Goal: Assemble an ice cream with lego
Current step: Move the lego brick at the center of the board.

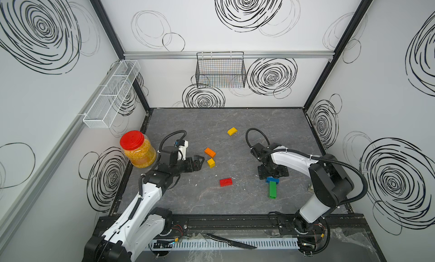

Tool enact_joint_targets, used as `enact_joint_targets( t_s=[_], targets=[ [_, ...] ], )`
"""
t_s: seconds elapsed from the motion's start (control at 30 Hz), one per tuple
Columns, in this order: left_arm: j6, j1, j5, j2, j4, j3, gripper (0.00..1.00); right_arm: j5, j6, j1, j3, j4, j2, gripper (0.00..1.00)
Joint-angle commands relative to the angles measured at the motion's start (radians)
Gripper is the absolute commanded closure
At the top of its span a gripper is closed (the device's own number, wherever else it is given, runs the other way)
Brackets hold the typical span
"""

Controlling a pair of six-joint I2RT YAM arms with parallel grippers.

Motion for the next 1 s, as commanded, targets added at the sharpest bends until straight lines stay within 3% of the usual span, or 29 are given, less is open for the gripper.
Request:
enact_joint_targets(
  t_s=[0.0,0.43,0.63,0.97],
  targets=[
    [-0.003,-0.005,-0.008,0.004,0.017,-0.003,0.01,0.035,0.023,-0.016,-0.018,-0.042,-0.033,0.00],
    [0.009,-0.040,-0.105,-0.008,-0.021,0.011,0.01,-0.071,-0.008,0.027,0.053,0.001,-0.115,0.00],
    [-0.001,-0.137,-0.248,0.000,-0.070,0.037,0.01,-0.152,-0.036,0.029,0.083,0.034,-0.187,0.00],
    [-0.109,-0.331,-0.521,0.151,-0.301,0.241,0.01,-0.309,-0.054,0.014,0.069,0.147,-0.340,0.00]
  ],
)
